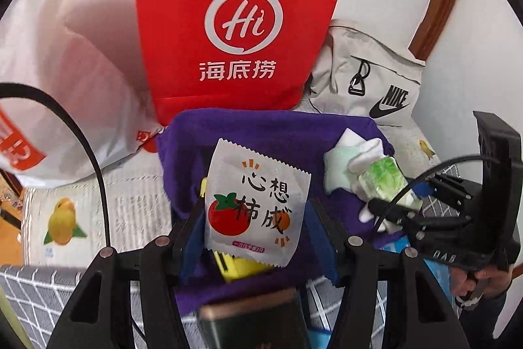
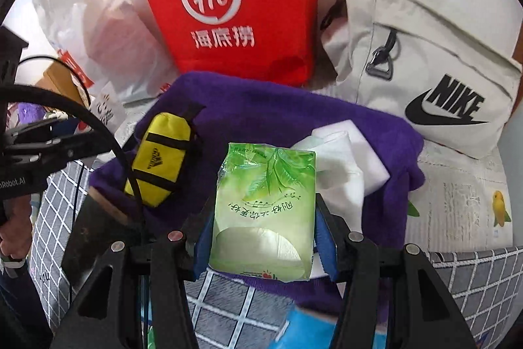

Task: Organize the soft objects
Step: 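Lower the green pack and the mesh bag onto the purple towel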

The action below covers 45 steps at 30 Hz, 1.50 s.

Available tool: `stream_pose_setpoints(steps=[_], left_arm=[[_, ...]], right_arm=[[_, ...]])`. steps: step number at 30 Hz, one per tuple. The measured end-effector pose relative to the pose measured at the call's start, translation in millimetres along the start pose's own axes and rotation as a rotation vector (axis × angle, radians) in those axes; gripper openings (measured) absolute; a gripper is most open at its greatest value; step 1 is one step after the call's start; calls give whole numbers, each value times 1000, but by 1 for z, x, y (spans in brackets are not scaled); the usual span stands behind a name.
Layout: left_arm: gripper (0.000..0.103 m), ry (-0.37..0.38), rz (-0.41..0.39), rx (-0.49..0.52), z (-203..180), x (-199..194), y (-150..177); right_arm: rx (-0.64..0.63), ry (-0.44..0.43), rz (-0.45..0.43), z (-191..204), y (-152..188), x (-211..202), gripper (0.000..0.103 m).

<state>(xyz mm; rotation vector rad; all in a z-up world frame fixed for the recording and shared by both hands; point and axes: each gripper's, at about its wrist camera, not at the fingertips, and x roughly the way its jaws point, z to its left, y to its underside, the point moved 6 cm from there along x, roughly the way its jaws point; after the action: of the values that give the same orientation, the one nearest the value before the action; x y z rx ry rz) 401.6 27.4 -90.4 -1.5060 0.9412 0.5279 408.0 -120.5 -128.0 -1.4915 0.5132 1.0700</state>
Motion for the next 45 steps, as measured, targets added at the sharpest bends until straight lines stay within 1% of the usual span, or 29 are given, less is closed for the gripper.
stream_pose_setpoints(steps=[3, 5, 8, 10, 12, 14, 20, 23, 26, 28, 29, 31, 33, 38, 45], left_arm=[[57, 6, 3, 5, -2, 12, -4], [57, 4, 8, -11, 1, 19, -3], [57, 30, 21, -12, 0, 26, -1], [57, 15, 32, -5, 1, 30, -2], [57, 19, 30, -8, 2, 32, -2], [57, 31, 44, -12, 2, 35, -2], [57, 31, 50, -7, 1, 36, 0], [57, 26, 48, -8, 3, 36, 0], [57, 34, 59, -10, 3, 38, 1], [57, 43, 71, -10, 2, 41, 2], [57, 44, 74, -10, 2, 42, 2], [57, 42, 77, -9, 0, 44, 3], [57, 43, 78, -5, -1, 44, 3], [57, 47, 82, -5, -4, 46, 4], [57, 30, 99, 2, -3, 50, 6]], right_arm=[[-11, 4, 30, -1, -1, 15, 53], [-26, 7, 62, -1, 1, 25, 53], [-25, 18, 90, -5, 3, 36, 53], [-25, 12, 100, -6, 3, 40, 53], [-27, 12, 113, -7, 4, 43, 53], [-26, 13, 112, -7, 3, 45, 54], [-34, 27, 132, -4, -1, 55, 54], [-55, 18, 129, 0, -4, 54, 54], [-44, -3, 135, -1, -2, 55, 55], [-39, -17, 138, -2, -3, 56, 58], [-36, -29, 138, -3, -4, 57, 62], [-23, -56, 140, -4, -5, 55, 65], [-18, -74, 140, -1, -4, 54, 71], [-37, -72, 131, 5, -7, 48, 72], [-41, -60, 93, 3, -12, 27, 75]])
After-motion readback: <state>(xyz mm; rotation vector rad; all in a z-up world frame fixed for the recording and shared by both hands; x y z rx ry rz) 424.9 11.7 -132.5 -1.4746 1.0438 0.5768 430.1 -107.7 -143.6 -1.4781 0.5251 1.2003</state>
